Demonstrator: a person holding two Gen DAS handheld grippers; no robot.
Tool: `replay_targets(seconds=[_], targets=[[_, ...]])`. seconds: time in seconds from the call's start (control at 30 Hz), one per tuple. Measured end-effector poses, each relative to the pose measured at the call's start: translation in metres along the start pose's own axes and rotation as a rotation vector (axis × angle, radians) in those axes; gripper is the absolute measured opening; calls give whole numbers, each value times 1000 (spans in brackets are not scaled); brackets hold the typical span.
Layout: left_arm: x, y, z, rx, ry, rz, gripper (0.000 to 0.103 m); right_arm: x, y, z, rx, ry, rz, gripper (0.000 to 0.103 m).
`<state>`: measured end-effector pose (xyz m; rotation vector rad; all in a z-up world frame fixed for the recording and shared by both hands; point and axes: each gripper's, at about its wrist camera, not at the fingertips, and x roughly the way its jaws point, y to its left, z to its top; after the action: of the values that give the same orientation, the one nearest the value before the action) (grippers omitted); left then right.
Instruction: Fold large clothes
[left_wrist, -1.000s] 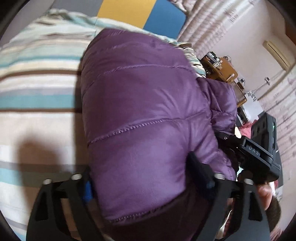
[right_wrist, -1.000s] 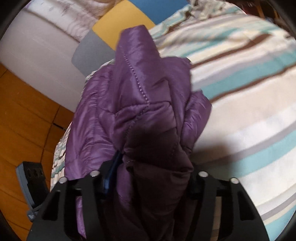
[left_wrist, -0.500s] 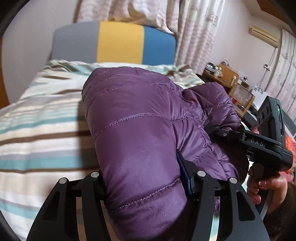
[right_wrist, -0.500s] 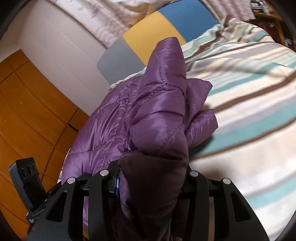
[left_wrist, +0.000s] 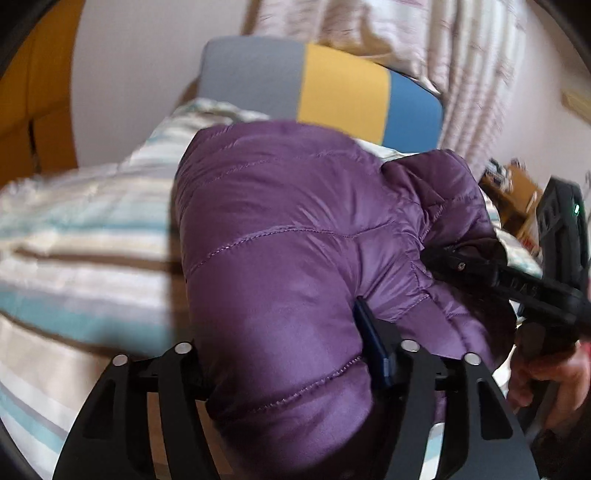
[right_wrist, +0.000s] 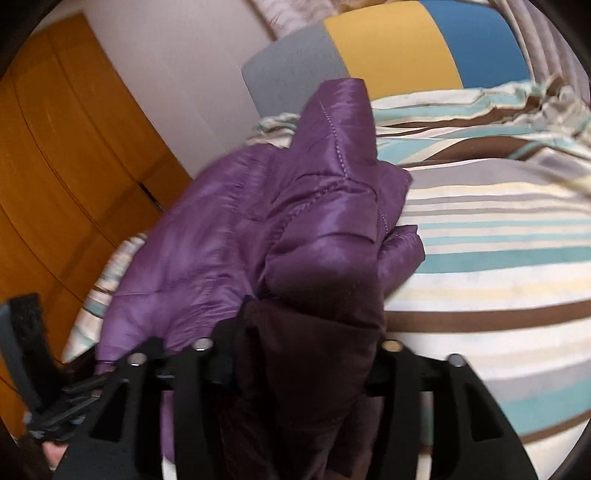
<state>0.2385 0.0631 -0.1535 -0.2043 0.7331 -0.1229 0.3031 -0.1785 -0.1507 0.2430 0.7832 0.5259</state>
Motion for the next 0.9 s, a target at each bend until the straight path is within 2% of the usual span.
replay_targets(seconds=[0.07, 0.2, 0.27, 0.33, 0.43, 0.5, 0.57, 0.67, 0.77, 0.9], targets=[[0, 7, -5, -35, 3, 18, 81, 8, 2, -5, -38, 2, -55, 65], [-10, -5, -2, -8, 2, 100, 90, 1, -2, -13, -39, -12, -57, 68], [-22, -11, 3, -8, -5, 144, 93, -10, 1, -9, -29, -14, -58, 74], [-40, -16, 12, -19, -44, 161, 94, -36, 1, -3, -32, -82, -76, 75], [-53, -18, 32, -49, -104, 158, 98, -71, 0, 10, -23, -189, -102, 74], [-50, -22, 53, -58, -110, 165, 98, -78, 4, 23, -32, -206, -115, 71], [-38, -29, 77, -38, -96, 222, 98, -78, 16, 33, -48, -191, -140, 61], [-15, -34, 101, -33, -68, 258, 98, -55, 26, 50, -67, -156, -154, 60], [17, -27, 117, -49, -13, 295, 98, -23, 33, 67, -84, -106, -204, 60], [54, -11, 110, -87, 76, 309, 98, 15, 25, 67, -60, -57, -243, 60]])
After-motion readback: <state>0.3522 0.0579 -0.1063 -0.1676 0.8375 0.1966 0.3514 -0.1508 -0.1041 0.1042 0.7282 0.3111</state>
